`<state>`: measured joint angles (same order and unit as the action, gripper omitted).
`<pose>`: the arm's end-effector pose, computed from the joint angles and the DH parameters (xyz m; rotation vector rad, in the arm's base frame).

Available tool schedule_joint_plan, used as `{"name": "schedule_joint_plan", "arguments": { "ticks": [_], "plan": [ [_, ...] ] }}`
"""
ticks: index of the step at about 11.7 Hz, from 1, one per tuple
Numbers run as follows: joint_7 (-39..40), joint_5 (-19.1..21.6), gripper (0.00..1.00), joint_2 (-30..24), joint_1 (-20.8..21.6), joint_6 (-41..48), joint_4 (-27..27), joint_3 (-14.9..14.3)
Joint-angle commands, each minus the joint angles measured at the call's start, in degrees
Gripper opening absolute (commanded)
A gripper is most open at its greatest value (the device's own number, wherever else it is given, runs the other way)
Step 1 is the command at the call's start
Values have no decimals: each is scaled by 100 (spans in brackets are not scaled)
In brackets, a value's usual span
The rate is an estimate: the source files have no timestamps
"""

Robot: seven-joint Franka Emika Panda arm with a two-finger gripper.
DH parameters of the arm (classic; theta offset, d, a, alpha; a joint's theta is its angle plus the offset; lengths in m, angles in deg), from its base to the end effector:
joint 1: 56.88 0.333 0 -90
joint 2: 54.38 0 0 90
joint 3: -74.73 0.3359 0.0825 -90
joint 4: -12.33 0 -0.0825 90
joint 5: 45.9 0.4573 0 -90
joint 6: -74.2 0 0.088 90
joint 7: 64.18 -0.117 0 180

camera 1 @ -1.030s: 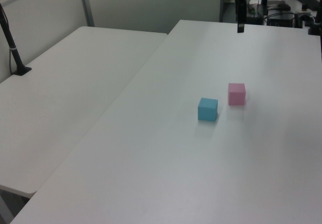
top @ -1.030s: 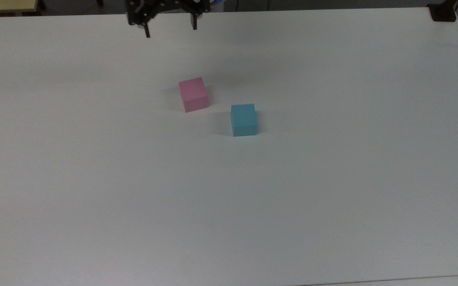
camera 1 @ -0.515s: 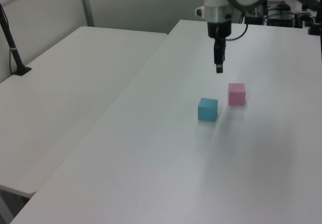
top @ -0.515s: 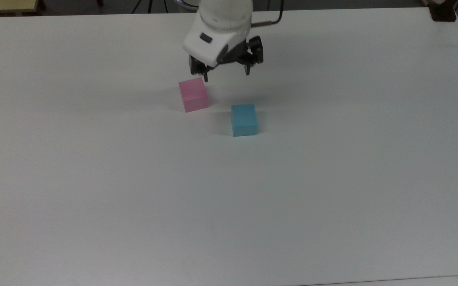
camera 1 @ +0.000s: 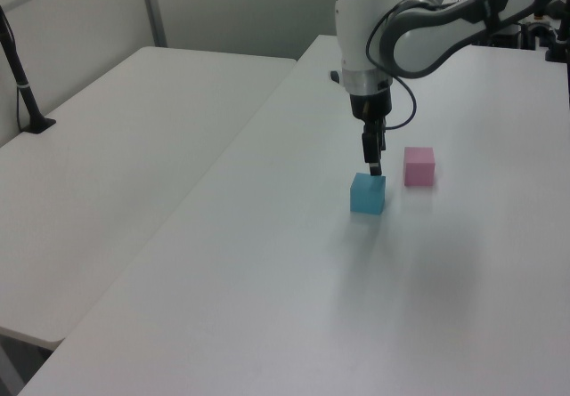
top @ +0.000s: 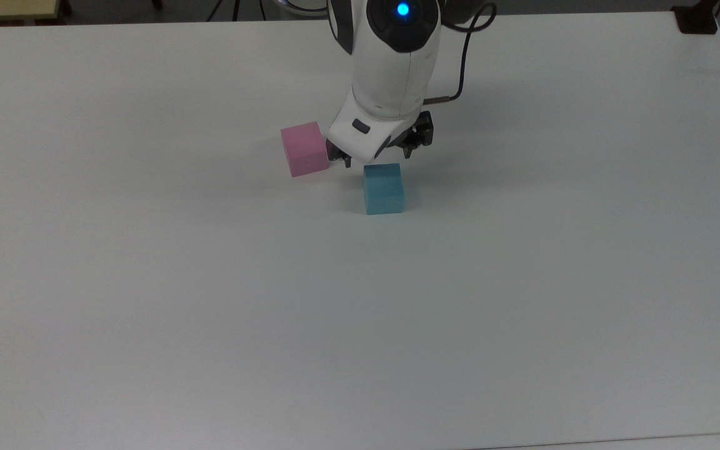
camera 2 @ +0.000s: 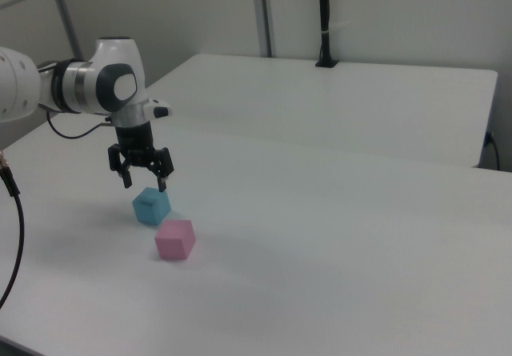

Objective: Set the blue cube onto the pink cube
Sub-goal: 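Move the open gripper over the light-blue cube and lower it, then close the gripper around the light-blue cube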

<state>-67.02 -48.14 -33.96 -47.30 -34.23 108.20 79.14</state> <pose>0.6929 0.1649 0.3631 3.0893 0.3201 -0.2072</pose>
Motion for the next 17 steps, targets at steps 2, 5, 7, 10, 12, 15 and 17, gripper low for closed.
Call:
{"name": "schedule_joint_plan", "arguments": {
  "ticks": [2,5,7,10,12,15,17],
  "plan": [
    [-401,-312,100,234,141,-161,-6,-46],
    [-489,-347,100,366,150,-362,11,-46],
    [-779,-417,100,410,272,-538,11,-37],
    [-1017,-505,77,437,290,-583,20,-37],
    [-1035,-505,56,428,299,-574,2,-37],
    [-1035,-497,47,297,256,-504,-33,-29],
    [-982,-488,47,25,220,-312,-42,-29]
  ]
}}
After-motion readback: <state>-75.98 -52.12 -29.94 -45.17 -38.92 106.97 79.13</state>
